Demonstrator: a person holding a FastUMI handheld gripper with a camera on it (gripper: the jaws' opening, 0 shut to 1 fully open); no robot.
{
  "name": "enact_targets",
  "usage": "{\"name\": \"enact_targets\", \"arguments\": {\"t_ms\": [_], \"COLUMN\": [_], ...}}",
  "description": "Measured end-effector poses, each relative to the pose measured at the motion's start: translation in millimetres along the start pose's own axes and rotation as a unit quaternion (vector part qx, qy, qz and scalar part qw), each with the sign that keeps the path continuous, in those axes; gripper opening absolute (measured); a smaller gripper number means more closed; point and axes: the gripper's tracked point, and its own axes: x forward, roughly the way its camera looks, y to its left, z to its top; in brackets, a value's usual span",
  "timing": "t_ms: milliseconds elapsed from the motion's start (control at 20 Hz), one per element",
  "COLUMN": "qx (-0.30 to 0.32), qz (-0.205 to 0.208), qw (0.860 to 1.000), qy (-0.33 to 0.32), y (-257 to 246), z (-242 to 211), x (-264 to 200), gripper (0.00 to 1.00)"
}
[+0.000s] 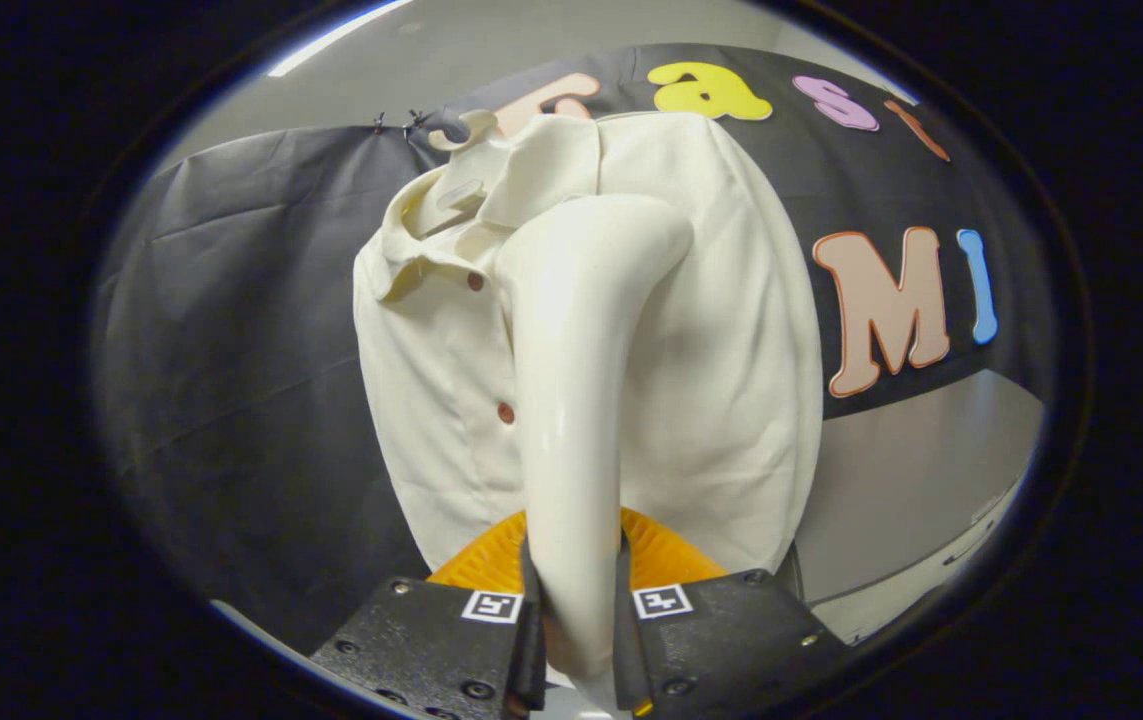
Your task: Iron the clothes twice with a garment steamer, once on the left side and once on the right side.
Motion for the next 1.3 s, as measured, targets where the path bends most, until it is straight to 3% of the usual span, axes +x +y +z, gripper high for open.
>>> {"name": "enact_targets", "arguments": {"t_ms": [650, 1300], "qx": [0.019, 0.062], "qz": [0.003, 0.002], "qw": [0.997, 0.983], "qy": [0.075, 0.172], "y": [-19.6, -36.4], "z": [-96.2, -195.3], "x": [14.5, 2.3], "gripper": [0.26, 0.26]}}
